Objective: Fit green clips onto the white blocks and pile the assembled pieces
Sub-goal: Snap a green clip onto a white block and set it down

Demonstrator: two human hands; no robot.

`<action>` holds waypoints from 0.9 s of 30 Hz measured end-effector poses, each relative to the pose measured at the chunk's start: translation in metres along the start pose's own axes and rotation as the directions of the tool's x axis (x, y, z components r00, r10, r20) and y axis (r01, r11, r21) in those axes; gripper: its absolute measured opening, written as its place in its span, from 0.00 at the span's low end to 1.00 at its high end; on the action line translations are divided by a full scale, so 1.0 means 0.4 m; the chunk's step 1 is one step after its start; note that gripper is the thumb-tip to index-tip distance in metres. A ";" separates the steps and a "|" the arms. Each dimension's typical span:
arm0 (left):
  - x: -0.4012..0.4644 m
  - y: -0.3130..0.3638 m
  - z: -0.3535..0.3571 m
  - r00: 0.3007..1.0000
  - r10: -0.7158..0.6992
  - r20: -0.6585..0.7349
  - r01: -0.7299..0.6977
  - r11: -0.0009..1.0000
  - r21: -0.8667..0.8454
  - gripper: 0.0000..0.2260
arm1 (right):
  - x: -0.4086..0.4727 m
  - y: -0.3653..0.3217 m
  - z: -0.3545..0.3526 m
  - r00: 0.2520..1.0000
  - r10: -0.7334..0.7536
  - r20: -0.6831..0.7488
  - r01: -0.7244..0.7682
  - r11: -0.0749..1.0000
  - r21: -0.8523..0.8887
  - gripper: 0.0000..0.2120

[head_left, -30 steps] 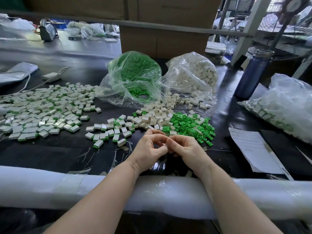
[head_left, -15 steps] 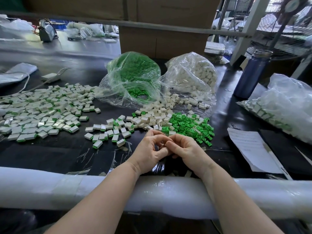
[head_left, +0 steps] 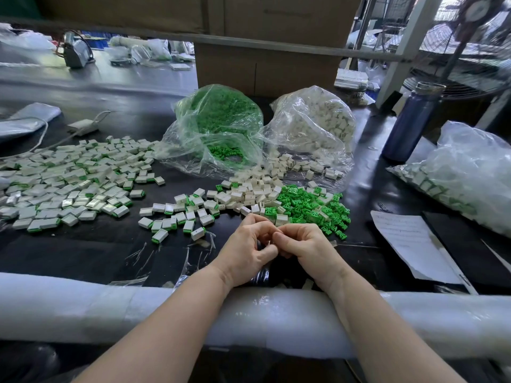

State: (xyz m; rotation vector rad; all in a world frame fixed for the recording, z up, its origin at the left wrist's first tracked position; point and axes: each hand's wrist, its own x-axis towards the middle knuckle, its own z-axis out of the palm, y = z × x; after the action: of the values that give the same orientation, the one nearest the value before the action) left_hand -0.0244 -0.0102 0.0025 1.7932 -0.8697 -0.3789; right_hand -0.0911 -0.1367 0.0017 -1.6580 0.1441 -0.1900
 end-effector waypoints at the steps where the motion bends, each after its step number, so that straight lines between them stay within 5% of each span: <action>1: 0.000 -0.002 0.001 1.000 0.000 0.002 0.000 1.000 0.002 0.11 | 0.000 0.000 0.000 1.000 0.001 -0.002 -0.001 1.000 0.000 0.10; 27: 0.007 -0.009 0.006 1.000 0.004 -0.006 -0.004 1.000 0.013 0.12 | 0.001 0.000 0.003 1.000 -0.026 0.005 0.025 0.996 0.085 0.11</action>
State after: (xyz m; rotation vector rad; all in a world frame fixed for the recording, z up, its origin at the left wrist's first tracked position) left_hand -0.0225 -0.0130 -0.0012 1.8035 -0.8737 -0.3661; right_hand -0.0904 -0.1355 0.0015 -1.5765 0.1092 -0.2080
